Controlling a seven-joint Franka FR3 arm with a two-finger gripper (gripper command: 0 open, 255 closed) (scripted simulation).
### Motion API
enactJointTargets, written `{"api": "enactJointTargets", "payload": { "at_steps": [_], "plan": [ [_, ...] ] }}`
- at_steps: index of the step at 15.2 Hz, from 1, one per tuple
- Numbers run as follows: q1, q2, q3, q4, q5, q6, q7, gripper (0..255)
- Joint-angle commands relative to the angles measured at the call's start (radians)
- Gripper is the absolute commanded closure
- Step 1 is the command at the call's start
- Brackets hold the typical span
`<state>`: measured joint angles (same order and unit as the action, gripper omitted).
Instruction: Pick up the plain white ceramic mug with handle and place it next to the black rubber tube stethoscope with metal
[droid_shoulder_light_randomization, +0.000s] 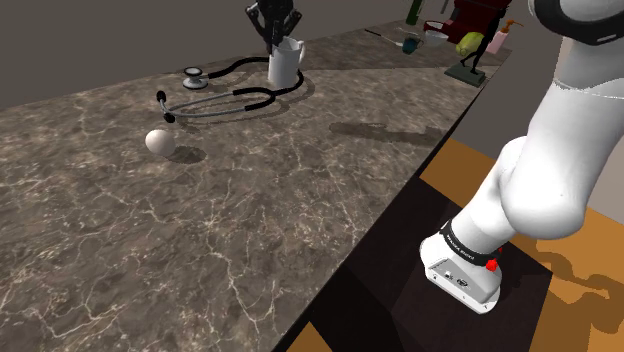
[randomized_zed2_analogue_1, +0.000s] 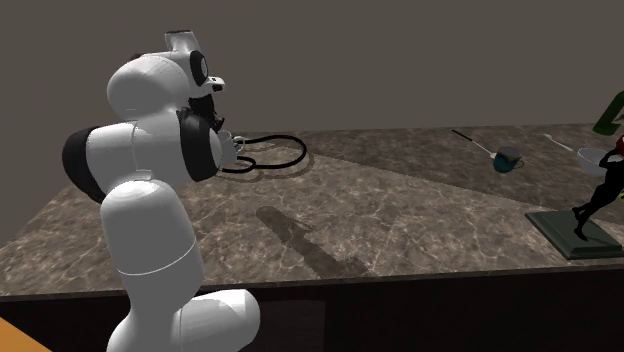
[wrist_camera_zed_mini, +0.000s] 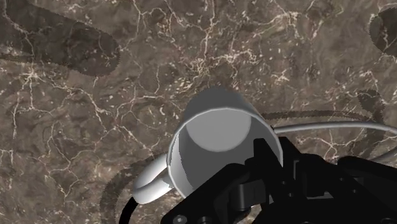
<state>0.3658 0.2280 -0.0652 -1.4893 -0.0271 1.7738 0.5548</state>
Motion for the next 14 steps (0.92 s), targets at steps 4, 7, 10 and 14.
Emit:
{"api": "enactJointTargets", "payload": {
  "at_steps": [4,7,10,14],
  "plan": [
    [0.061,0.085,0.035,0.109,-0.011,-0.029,0.098,255],
    [0.100,0.151,0.053,0.201,-0.018,-0.056,0.154,255],
    [0.140,0.233,0.067,0.319,-0.026,-0.095,0.206,255],
    [0.208,0.417,0.083,0.605,-0.040,-0.201,0.280,255]
  ]
}}
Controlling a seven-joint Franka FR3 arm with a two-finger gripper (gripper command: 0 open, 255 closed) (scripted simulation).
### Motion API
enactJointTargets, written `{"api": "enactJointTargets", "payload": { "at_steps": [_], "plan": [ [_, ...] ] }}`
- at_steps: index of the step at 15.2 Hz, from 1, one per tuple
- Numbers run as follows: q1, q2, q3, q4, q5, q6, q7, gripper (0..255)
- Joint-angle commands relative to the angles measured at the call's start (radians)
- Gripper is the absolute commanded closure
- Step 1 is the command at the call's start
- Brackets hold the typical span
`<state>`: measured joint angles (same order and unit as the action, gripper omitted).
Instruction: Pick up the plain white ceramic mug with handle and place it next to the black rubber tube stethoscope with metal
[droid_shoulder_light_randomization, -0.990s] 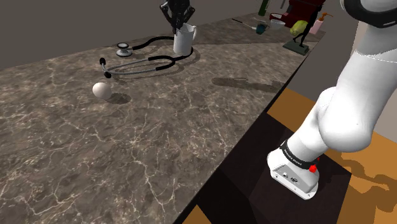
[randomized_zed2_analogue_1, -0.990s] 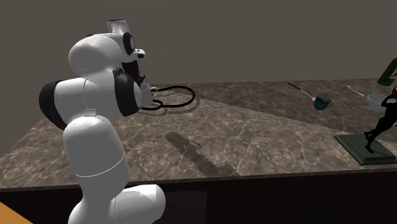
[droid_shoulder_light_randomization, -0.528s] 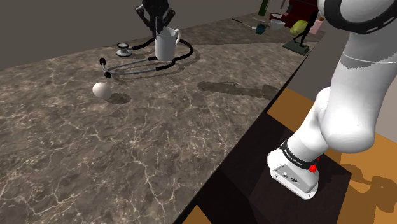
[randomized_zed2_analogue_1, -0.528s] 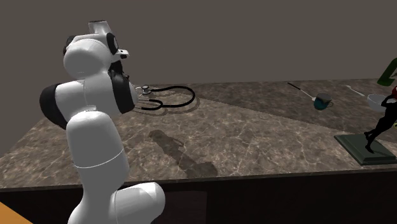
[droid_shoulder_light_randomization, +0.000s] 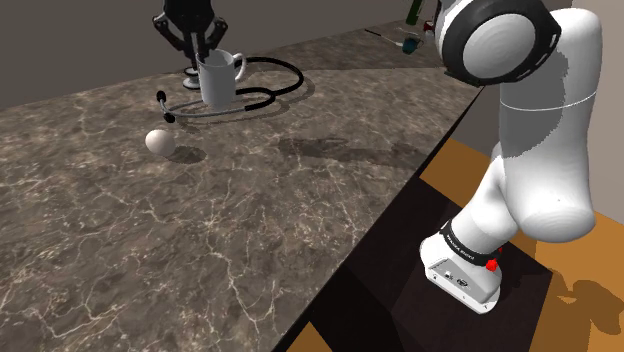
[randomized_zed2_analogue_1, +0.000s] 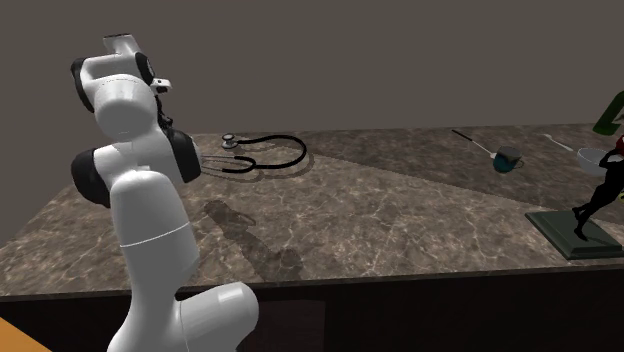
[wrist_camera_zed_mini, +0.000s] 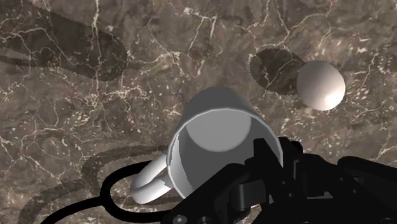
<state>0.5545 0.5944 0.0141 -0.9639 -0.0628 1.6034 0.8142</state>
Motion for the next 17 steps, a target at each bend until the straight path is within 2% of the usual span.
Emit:
{"api": "enactJointTargets", "payload": {
  "at_steps": [1,8,17],
  "plan": [
    [0.019,0.042,0.003,0.051,-0.003,-0.011,0.022,255],
    [0.016,0.003,0.004,-0.108,-0.004,0.109,0.028,255],
    [0.015,-0.008,0.004,-0.248,-0.005,0.237,0.035,255]
  ]
}}
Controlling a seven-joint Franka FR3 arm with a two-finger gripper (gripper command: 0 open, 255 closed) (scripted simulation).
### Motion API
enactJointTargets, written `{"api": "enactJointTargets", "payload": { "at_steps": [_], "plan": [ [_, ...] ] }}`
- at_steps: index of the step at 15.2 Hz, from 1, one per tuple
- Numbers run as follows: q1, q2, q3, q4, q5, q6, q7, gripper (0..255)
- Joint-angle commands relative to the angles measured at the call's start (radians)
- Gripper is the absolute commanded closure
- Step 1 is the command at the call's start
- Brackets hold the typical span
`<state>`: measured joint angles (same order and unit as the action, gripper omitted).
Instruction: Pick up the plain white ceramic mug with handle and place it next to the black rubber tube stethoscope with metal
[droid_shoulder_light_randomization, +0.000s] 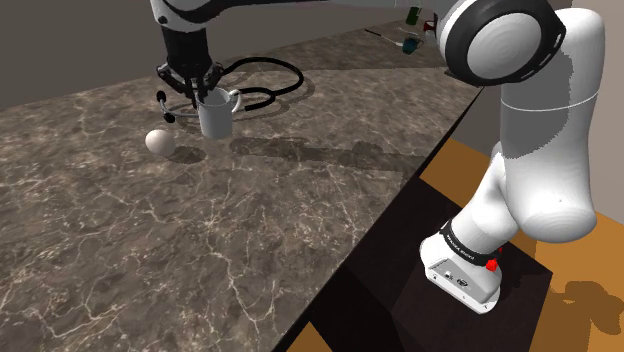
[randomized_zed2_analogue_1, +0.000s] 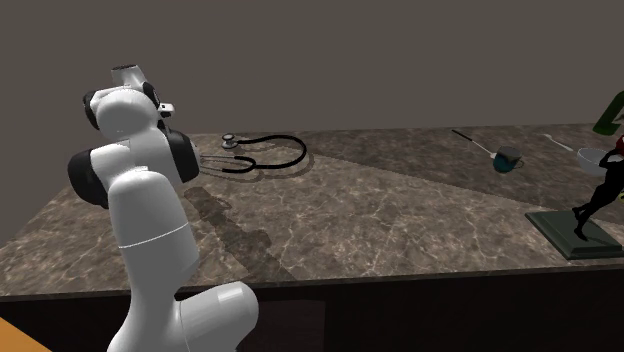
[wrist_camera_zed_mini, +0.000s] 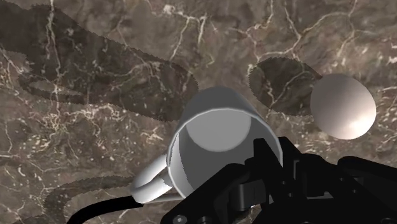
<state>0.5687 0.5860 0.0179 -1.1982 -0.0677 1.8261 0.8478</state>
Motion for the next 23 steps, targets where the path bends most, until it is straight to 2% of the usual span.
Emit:
{"api": "enactJointTargets", "payload": {
  "at_steps": [1,5,12,13,18,22,23],
  "plan": [
    [0.000,0.001,0.000,-0.026,-0.001,0.027,0.002,255],
    [0.000,0.004,0.000,-0.066,-0.001,0.071,0.005,255],
    [0.000,0.005,0.000,-0.066,-0.001,0.071,0.005,255],
    [0.000,0.005,0.000,-0.066,-0.001,0.071,0.005,0],
    [0.000,0.005,0.000,-0.066,-0.001,0.071,0.005,0],
    [0.004,-0.008,0.001,0.041,0.000,-0.048,0.002,0],
    [0.004,-0.008,0.001,0.041,0.000,-0.048,0.002,0]
  ]
}}
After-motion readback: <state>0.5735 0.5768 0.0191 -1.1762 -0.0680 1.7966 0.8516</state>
